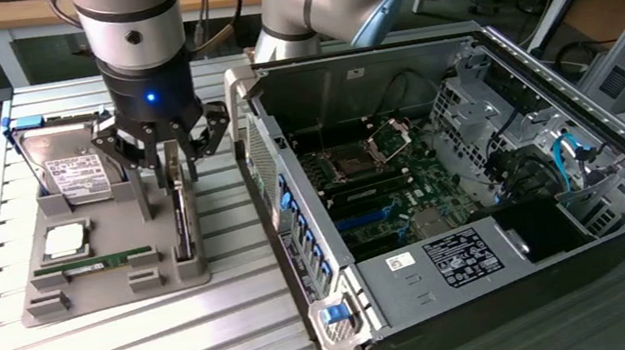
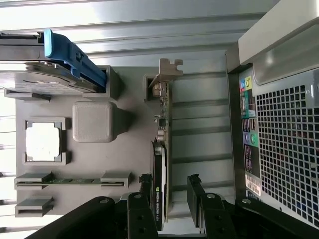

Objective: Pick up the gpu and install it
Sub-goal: 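Pick up the gpu and move the gpu toward the slot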

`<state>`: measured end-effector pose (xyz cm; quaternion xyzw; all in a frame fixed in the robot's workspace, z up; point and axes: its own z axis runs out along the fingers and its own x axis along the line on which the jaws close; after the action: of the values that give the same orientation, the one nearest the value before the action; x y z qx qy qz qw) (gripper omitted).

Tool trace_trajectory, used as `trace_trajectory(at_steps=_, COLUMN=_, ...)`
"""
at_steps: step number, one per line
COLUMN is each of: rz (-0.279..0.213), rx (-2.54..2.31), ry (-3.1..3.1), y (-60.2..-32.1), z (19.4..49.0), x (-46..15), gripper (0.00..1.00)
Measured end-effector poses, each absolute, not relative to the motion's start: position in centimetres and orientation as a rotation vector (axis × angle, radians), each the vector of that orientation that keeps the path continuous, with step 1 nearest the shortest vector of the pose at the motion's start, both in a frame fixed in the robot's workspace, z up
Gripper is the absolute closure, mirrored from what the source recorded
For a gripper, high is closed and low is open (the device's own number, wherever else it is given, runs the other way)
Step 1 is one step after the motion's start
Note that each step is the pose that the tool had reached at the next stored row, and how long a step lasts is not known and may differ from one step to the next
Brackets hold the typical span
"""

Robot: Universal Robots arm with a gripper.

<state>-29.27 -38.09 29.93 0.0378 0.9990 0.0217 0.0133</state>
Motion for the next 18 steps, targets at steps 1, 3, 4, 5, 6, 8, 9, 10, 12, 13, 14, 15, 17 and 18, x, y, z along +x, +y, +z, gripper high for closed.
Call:
trace_trajectory(at_steps=1, rz=0.068, rx=0.118, ry=3.112, y=-38.1, z=29.9, x=-29.3, gripper=0.58)
trace_trajectory(at_steps=3, rz=0.068, rx=0.118, ry=3.112, y=-38.1, z=29.7, x=-29.3, gripper=0.58)
trace_trajectory(at_steps=4, rz=0.068, rx=0.118, ry=3.112, y=-38.1, z=29.6, x=-29.3, gripper=0.58)
trace_trajectory(at_steps=5, rz=0.068, rx=0.118, ry=3.112, y=-38.1, z=29.5, x=-29.3, gripper=0.58)
trace_trajectory(at_steps=6, rz=0.068, rx=0.118, ry=3.112, y=-38.1, z=29.4, x=-29.3, gripper=0.58)
trace_trajectory(at_steps=8, rz=0.068, rx=0.118, ry=3.112, y=-38.0, z=29.2, x=-29.3, gripper=0.58)
trace_trajectory(at_steps=9, rz=0.068, rx=0.118, ry=3.112, y=-38.0, z=29.1, x=-29.3, gripper=0.58)
trace_trajectory(at_steps=10, rz=0.068, rx=0.118, ry=3.112, y=-38.0, z=29.1, x=-29.3, gripper=0.58)
trace_trajectory(at_steps=12, rz=0.068, rx=0.118, ry=3.112, y=-38.0, z=28.9, x=-29.3, gripper=0.58)
trace_trajectory(at_steps=13, rz=0.068, rx=0.118, ry=3.112, y=-38.0, z=28.8, x=-29.3, gripper=0.58)
trace_trajectory(at_steps=14, rz=0.068, rx=0.118, ry=3.112, y=-38.0, z=28.7, x=-29.3, gripper=0.58)
trace_trajectory(at_steps=15, rz=0.068, rx=0.118, ry=3.112, y=-38.0, z=28.7, x=-29.3, gripper=0.58)
trace_trajectory(at_steps=17, rz=0.068, rx=0.118, ry=3.112, y=-38.0, z=28.5, x=-29.4, gripper=0.58)
trace_trajectory(at_steps=18, rz=0.068, rx=0.118, ry=3.112, y=-38.0, z=28.4, x=-29.4, gripper=0.58)
